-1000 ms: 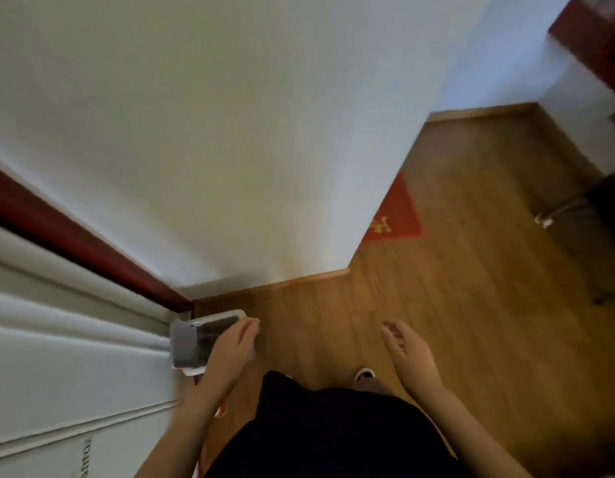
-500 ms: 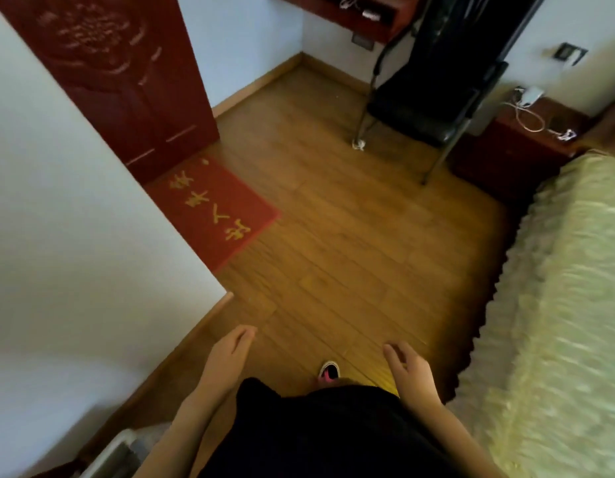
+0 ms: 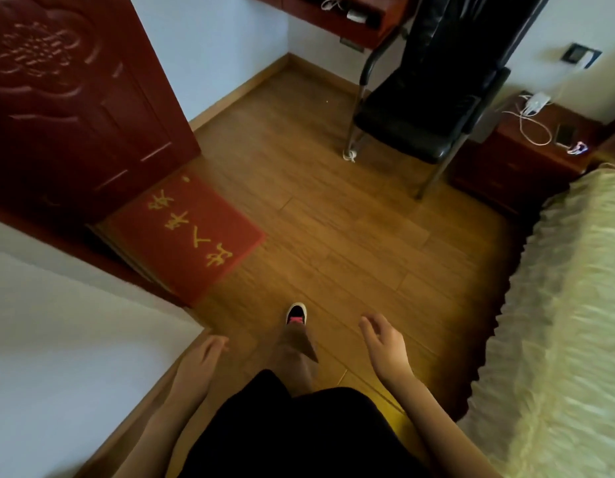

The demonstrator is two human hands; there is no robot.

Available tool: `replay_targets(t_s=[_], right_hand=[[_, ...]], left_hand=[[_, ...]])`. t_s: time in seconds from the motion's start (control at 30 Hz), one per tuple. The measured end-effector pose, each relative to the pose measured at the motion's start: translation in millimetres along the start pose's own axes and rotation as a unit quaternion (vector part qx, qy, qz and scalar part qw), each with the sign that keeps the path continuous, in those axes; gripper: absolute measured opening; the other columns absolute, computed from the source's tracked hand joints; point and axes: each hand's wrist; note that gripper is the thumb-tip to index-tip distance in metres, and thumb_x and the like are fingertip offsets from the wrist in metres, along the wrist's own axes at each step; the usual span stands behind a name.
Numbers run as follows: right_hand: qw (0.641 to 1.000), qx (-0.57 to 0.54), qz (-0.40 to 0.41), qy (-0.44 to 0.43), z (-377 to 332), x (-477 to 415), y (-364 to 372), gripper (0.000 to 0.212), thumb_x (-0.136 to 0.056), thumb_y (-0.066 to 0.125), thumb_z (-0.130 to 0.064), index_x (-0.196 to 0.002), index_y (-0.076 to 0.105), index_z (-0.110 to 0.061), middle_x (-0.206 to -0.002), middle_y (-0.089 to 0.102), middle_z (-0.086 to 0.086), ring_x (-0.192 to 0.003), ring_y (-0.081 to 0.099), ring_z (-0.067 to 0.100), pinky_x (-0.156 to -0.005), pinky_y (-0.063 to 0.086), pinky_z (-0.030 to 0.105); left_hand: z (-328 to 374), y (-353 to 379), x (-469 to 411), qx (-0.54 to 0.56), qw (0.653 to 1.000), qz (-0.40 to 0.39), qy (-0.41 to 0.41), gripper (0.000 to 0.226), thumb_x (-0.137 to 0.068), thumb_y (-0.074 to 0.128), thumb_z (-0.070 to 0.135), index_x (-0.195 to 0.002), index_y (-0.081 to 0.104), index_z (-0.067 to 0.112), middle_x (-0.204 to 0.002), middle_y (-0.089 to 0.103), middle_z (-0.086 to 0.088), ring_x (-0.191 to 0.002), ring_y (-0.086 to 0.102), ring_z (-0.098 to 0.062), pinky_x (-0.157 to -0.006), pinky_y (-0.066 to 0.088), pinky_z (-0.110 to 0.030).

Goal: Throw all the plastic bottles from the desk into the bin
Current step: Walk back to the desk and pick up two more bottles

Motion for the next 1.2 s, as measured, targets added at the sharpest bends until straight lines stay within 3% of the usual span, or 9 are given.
replay_targets(t_s=[0.1,0.2,0.33,0.47,0.57,0.8,0.93,1.03,1.2], right_hand=[[1.0,0.001,-0.004,-0.014,-28.9,-69.9,-2.2,0.025,-0.098,0.049,-0.037,-0.109,0.064,-0.02,-0.096,0.066,-0.008,-0.088,0.06,0.004,-0.077,0.05,0.026],[1.0,0.012,-0.016,-0.019,-60.6,-144.7,-8.2,0.025,-0.098,0.049,-0.039,-0.11,0.063,-0.022,-0.099,0.066,-0.009,-0.089,0.059,0.001,-0.074,0.047,0.021],[0.999,0.027,-0.01,-0.014,-110.2,-230.4,-33.6,0.026,-0.098,0.049,-0.038,-0.109,0.064,-0.019,-0.099,0.067,-0.007,-0.092,0.061,0.006,-0.082,0.051,0.03],[1.0,0.021,0.02,-0.008,-151.5,-301.5,-65.1,0.018,-0.098,0.051,-0.033,-0.106,0.064,-0.023,-0.094,0.067,-0.01,-0.089,0.061,0.002,-0.073,0.048,0.021],[0.999,0.009,0.031,0.015,-167.7,-348.4,-84.3,0.014,-0.098,0.051,-0.032,-0.1,0.063,-0.025,-0.09,0.068,-0.007,-0.087,0.064,0.007,-0.067,0.046,0.019],[0.998,0.001,0.045,0.048,-194.5,-492.5,-120.2,0.013,-0.098,0.05,-0.03,-0.099,0.062,-0.025,-0.09,0.067,-0.007,-0.086,0.063,0.008,-0.065,0.043,0.019],[0.998,0.007,0.014,0.058,-230.6,-600.0,-150.0,0.017,-0.099,0.048,-0.033,-0.102,0.061,-0.022,-0.093,0.066,-0.003,-0.086,0.063,0.011,-0.063,0.043,0.02],[0.998,0.032,-0.023,0.05,-275.4,-677.6,-164.7,0.021,-0.099,0.048,-0.034,-0.097,0.062,-0.018,-0.09,0.067,-0.001,-0.082,0.063,0.013,-0.063,0.047,0.024],[0.992,0.08,-0.093,-0.036,-369.7,-787.2,-168.3,0.017,-0.098,0.049,-0.034,-0.095,0.062,-0.025,-0.089,0.066,-0.004,-0.082,0.063,0.008,-0.074,0.053,0.027]], left_hand=[[24.8,-8.3,-63.6,0.044,0.998,0.021,-0.042,0.033,-0.098,0.045,0.037,-0.115,0.065,0.017,-0.112,0.067,-0.006,-0.109,0.06,-0.027,-0.096,0.047,-0.04],[63.8,-17.5,-138.9,0.08,0.995,0.027,-0.045,0.031,-0.099,0.043,0.031,-0.116,0.063,0.013,-0.114,0.064,-0.008,-0.111,0.058,-0.028,-0.1,0.045,-0.042],[142.3,-43.3,-232.1,0.057,0.998,-0.01,-0.011,0.022,-0.101,0.041,0.028,-0.092,0.061,0.033,-0.096,0.066,0.01,-0.1,0.059,-0.017,-0.079,0.04,-0.031],[239.0,-65.4,-315.9,0.036,0.997,-0.068,0.021,0.026,-0.101,0.036,0.037,-0.107,0.06,0.027,-0.102,0.065,0.01,-0.099,0.06,-0.01,-0.075,0.044,-0.026],[299.2,-70.3,-371.2,0.013,0.996,-0.068,0.061,0.029,-0.101,0.037,0.037,-0.103,0.063,0.024,-0.097,0.067,0.007,-0.092,0.063,-0.015,-0.084,0.05,-0.037],[396.8,-50.5,-492.3,0.019,0.993,-0.091,0.078,0.024,-0.1,0.04,0.032,-0.102,0.063,0.026,-0.098,0.067,0.007,-0.093,0.063,-0.012,-0.084,0.051,-0.034],[441.6,-44.2,-556.1,0.048,0.996,-0.068,0.036,0.02,-0.1,0.042,0.028,-0.09,0.059,0.034,-0.095,0.068,0.003,-0.093,0.064,-0.012,-0.083,0.048,-0.03],[477.0,-54.2,-599.7,0.058,0.998,-0.035,0.012,0.021,-0.1,0.043,0.029,-0.093,0.063,0.027,-0.094,0.069,0.001,-0.09,0.065,-0.014,-0.085,0.049,-0.035],[520.7,-85.6,-663.5,0.086,0.996,0.028,-0.011,0.018,-0.1,0.044,0.025,-0.098,0.062,0.027,-0.095,0.069,0.003,-0.091,0.065,-0.012,-0.083,0.049,-0.033]])
Point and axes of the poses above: each hand's wrist, its own x-axis away from the middle knuckle, its own y-axis out of the palm, z = x × y
